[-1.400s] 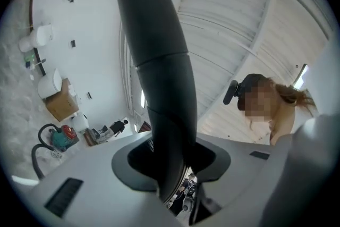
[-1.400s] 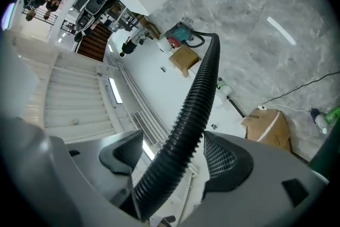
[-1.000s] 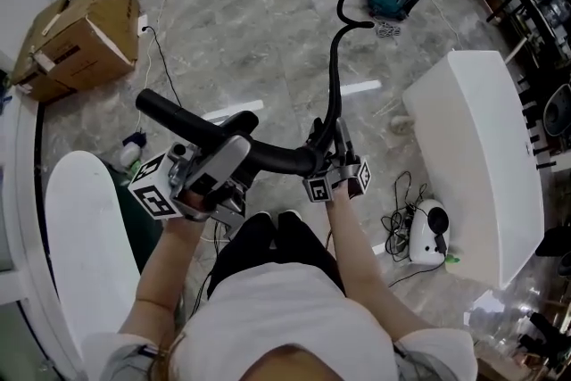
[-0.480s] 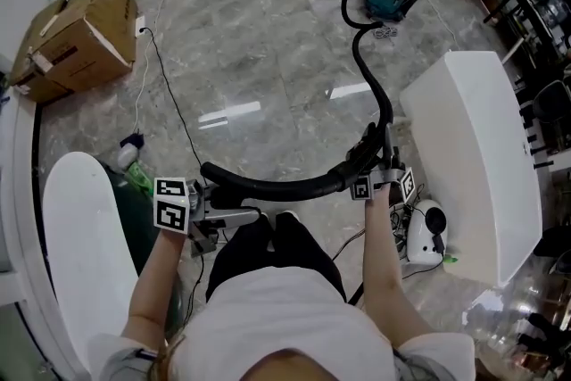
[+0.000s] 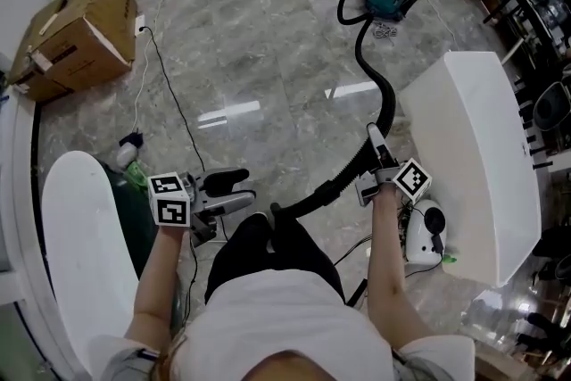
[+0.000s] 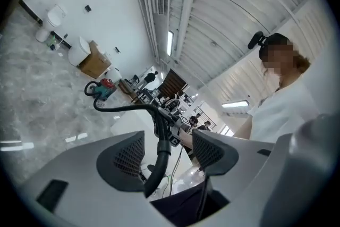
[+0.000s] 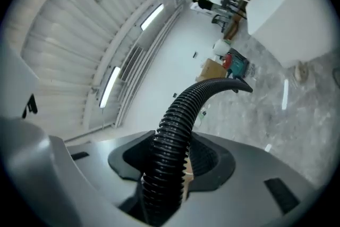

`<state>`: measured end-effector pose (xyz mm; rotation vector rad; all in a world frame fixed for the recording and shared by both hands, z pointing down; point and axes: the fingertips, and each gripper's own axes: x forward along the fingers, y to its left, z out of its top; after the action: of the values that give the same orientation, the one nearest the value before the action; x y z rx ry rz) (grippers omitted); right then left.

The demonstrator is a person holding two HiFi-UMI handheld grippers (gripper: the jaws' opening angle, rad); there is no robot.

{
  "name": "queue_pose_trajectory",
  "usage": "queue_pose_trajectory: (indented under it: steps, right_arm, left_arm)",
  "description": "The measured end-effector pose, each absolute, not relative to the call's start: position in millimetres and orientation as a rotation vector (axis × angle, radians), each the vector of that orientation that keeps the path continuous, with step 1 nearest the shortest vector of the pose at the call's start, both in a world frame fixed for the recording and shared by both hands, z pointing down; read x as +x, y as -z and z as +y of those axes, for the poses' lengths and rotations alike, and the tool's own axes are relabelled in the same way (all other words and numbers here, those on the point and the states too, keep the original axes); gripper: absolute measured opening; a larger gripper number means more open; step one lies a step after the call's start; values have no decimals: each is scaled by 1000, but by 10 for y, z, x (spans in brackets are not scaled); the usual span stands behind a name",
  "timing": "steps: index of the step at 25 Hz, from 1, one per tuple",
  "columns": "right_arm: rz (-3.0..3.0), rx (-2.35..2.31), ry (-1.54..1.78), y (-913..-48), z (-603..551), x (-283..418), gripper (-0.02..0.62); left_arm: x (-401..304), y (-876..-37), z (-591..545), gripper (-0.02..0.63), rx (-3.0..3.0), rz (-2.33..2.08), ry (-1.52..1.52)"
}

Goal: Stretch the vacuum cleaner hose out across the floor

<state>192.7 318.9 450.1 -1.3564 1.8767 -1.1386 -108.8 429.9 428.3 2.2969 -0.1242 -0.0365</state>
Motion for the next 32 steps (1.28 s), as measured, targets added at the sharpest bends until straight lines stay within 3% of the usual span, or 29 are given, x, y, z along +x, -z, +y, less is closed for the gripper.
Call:
queue_pose_trajectory:
  steps: [12, 20, 23, 28, 32]
  right_arm:
    - [2608, -1715, 626, -4164, 3383, 1303, 199]
    - [3126, -1756, -36, -3906, 3632, 959, 187]
    - [3235, -1742, -261, -3900, 3686, 888, 183]
    - [3399, -1624, -526, -3881, 3653, 713, 179]
    - [3484, -1400, -603, -3888, 3693, 384, 179]
  left_arm:
    - [-482, -4362, 4016, 270, 2347, -113, -31]
    - [-246, -4229, 3800, 272, 2598, -152, -182]
    - [-132, -4119, 3667, 272, 2880, -176, -414]
    - [244, -4078, 3472, 325, 3366, -171, -1011]
    - [418, -4322, 3435, 345, 3530, -85, -1516]
